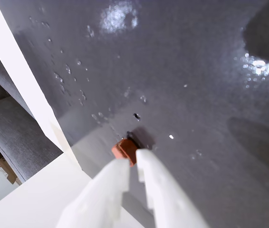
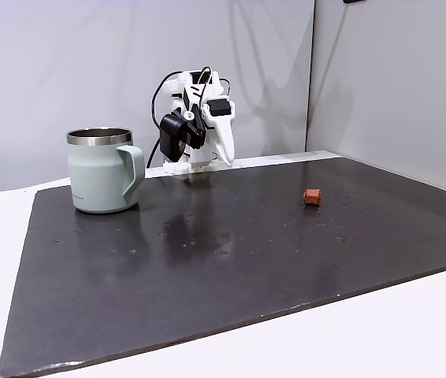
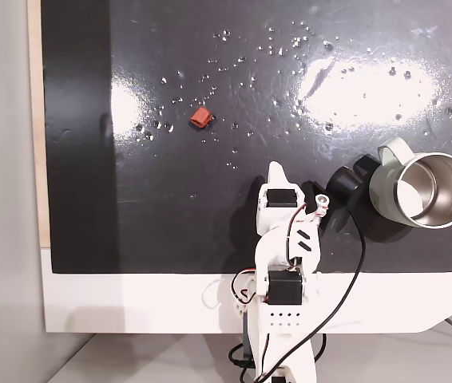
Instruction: Grasp a cube and put it in the cup.
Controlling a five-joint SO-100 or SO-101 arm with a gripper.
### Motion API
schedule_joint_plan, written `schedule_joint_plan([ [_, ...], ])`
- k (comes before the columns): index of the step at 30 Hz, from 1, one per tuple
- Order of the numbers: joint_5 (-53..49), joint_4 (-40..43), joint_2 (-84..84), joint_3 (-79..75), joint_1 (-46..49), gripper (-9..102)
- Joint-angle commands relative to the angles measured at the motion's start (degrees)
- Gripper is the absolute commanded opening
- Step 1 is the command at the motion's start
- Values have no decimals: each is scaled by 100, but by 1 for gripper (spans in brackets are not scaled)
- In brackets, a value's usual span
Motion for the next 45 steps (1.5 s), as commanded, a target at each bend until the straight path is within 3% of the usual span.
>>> schedule_joint_plan([
  [1,44,-167,53,-26,-44,0],
  [9,-132,-229,53,-132,18,0],
  [17,-264,475,-88,-1354,-158,0],
  [34,-193,809,-4676,-5432,-712,0],
  [45,-97,1266,-6311,-6398,-1151,0],
])
